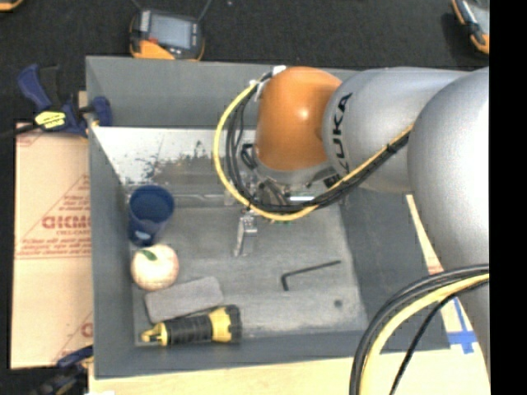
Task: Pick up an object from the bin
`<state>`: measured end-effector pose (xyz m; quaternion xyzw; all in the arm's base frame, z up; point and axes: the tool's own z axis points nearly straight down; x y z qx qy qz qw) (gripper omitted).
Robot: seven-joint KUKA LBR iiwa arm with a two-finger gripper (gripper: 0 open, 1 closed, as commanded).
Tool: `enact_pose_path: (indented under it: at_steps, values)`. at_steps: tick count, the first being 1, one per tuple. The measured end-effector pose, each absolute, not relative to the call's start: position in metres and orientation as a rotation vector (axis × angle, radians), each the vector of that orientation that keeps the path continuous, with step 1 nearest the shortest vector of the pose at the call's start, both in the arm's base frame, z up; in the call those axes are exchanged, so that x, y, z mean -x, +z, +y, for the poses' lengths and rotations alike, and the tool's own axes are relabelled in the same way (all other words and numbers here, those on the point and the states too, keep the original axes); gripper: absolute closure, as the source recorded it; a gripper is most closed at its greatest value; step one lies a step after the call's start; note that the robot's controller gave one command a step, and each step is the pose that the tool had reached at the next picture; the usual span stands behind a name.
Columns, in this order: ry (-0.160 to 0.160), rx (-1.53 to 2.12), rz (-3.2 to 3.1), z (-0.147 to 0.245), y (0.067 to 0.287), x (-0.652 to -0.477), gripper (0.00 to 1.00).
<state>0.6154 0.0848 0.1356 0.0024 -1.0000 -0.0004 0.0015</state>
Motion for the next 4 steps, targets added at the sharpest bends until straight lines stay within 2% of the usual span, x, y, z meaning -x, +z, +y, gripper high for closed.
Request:
enact_pose_path:
  at_steps: [1, 2, 3, 4]
  values:
    - [-0.002, -0.005, -3.145, 0.084, 0.141, -0.617, 0.00]
    - [-0.002, -0.086, -3.149, 0.125, 0.086, -0.622, 0.00]
    - [-0.004, -0.037, -3.157, 0.159, 0.071, -0.604, 1.00]
    - [-0.004, -0.036, -3.157, 0.159, 0.071, -0.604, 1.00]
